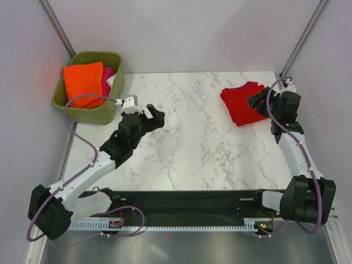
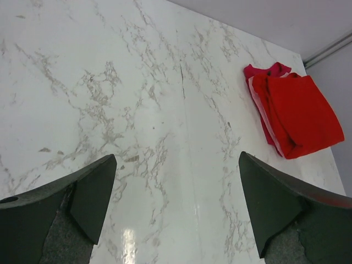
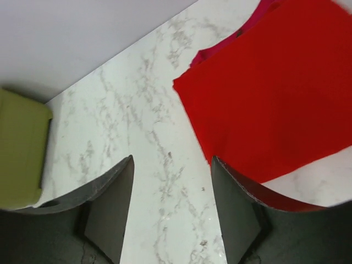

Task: Fold and stack the t-shirts
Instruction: Reset both grippers

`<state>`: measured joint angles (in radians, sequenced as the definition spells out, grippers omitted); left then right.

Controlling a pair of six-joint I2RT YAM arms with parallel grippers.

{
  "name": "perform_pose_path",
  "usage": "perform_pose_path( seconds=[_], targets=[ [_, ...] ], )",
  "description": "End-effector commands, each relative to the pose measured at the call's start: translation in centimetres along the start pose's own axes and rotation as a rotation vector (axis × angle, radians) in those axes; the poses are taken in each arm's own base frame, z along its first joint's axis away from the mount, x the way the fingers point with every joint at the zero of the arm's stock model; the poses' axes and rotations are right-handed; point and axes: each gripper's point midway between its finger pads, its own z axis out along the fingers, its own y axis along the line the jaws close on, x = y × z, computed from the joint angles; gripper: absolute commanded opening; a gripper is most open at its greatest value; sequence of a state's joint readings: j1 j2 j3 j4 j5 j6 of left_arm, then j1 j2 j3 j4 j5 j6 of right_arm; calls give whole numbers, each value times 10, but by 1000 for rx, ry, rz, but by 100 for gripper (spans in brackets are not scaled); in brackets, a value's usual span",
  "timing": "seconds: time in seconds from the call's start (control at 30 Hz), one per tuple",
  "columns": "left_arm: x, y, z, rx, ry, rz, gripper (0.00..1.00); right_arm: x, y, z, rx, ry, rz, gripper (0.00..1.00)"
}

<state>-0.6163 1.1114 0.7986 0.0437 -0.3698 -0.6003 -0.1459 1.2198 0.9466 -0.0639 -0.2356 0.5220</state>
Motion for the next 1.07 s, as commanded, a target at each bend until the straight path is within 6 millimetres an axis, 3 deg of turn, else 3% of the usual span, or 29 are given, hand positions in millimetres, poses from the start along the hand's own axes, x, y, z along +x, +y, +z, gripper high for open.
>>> perform_pose_path(
  seconds=[0.0,0.07,0.13,0.27,0.4,0.47,0.5,0.57,0.83,1.03],
  targets=[
    [0,25,-24,-31,-39,32,100,24,34,-1,-235,50,136,65],
    [-1,30,-39,-14,-53,18,100,24,43,-11,-286,18,123,65],
    [13,42,-47,-29,-32,15,100,37,35,-17,-267,25,71,71],
    [10,45,-71,28,-62,8,100,56,21,-37,-215,51,-17,86],
    [20,57,-81,21,-49,41,99,87,5,-51,-198,71,-29,92],
    [26,65,-84,4,-37,64,99,87,-4,-57,-163,22,-34,97],
    [28,71,-86,-15,-41,68,99,98,-14,-58,-134,30,-28,97],
    [31,77,-88,-29,-40,74,100,97,-22,-61,-91,-9,-20,98],
    [37,72,-92,35,-41,85,100,134,-48,-55,-38,24,75,98],
    [43,84,-93,-25,-21,63,100,131,-46,-59,-48,17,47,98]
  ],
)
